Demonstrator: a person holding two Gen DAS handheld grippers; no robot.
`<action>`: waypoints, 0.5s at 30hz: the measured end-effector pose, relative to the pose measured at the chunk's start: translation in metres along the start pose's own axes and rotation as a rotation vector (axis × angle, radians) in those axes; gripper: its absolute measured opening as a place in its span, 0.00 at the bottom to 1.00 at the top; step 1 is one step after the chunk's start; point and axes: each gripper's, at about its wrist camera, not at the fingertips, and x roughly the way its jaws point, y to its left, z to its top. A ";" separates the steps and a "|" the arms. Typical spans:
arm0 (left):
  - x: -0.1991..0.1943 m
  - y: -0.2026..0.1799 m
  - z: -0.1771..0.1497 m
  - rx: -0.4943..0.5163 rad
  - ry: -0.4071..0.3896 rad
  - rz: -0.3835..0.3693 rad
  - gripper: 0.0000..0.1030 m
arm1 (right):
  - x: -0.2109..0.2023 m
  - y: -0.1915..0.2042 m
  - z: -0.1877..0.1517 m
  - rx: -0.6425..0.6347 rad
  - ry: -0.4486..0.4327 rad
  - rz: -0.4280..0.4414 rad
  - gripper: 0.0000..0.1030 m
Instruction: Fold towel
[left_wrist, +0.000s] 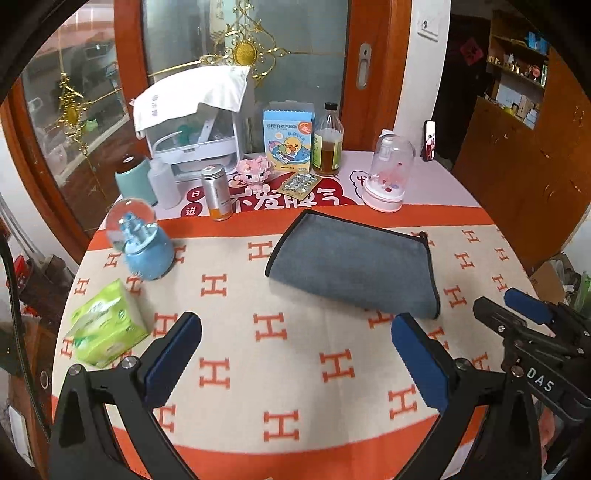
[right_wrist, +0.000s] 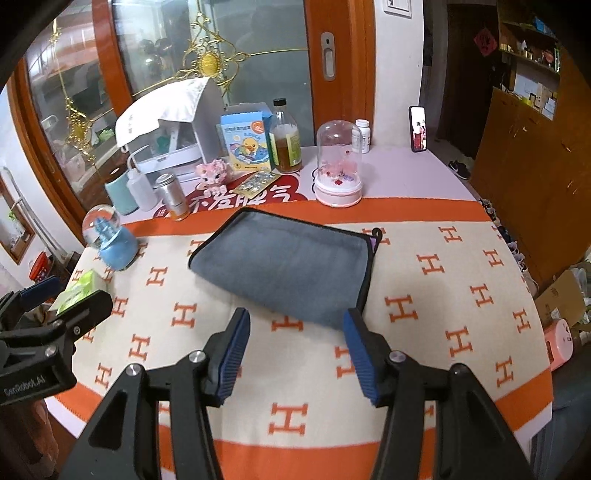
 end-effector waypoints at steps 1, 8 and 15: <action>-0.006 0.000 -0.004 -0.002 -0.005 0.000 0.99 | -0.005 0.002 -0.004 -0.001 0.001 0.000 0.51; -0.038 0.002 -0.032 0.005 -0.013 0.025 0.99 | -0.034 0.017 -0.029 -0.018 0.000 0.014 0.52; -0.065 0.004 -0.051 0.010 -0.021 0.031 0.99 | -0.059 0.030 -0.050 -0.030 -0.012 0.023 0.52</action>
